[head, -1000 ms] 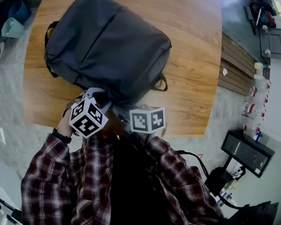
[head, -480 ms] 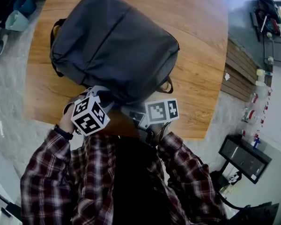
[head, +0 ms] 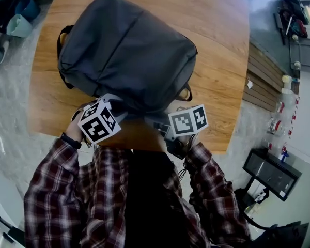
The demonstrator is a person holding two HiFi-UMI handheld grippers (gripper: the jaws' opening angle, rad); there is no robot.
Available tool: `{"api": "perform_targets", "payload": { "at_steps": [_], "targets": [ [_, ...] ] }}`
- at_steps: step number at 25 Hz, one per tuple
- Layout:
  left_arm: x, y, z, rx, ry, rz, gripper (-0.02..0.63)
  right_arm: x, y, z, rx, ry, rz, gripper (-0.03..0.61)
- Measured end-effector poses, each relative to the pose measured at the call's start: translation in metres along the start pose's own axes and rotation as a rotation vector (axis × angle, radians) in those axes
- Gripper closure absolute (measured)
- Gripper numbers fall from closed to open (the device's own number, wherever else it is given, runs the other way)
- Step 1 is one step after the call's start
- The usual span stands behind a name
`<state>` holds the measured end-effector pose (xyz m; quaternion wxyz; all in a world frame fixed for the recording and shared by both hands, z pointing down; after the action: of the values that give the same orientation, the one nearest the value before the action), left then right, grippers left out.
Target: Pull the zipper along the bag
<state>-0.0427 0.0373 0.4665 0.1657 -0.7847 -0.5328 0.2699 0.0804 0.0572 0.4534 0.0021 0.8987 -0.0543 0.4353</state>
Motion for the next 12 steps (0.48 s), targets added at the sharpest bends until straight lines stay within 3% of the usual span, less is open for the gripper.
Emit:
{"api": "perform_targets", "payload": {
  "at_steps": [5, 9, 12],
  "targets": [
    [-0.001, 0.002, -0.002, 0.003, -0.012, -0.019, 0.480, 0.005, -0.002, 0.013, -0.020, 0.035, -0.011, 0.565],
    [0.002, 0.002, 0.004, 0.019, -0.004, 0.001, 0.480, 0.005, -0.008, 0.002, 0.054, 0.096, -0.041, 0.565],
    [0.020, 0.014, 0.005, 0.054, -0.040, 0.018, 0.480, -0.001, -0.014, -0.006, 0.095, 0.060, 0.042, 0.563]
  ]
}}
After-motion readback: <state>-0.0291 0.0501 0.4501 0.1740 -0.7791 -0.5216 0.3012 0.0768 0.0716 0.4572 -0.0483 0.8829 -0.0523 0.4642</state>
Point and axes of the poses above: the fingertips, and each gripper's own axes: z backward along the fingers, x to its right, y out of its top, the point moved 5 cm from there along z, backward along the fingers, and after that the axes turned 2 degrees about -z, right-handed, at the moved point
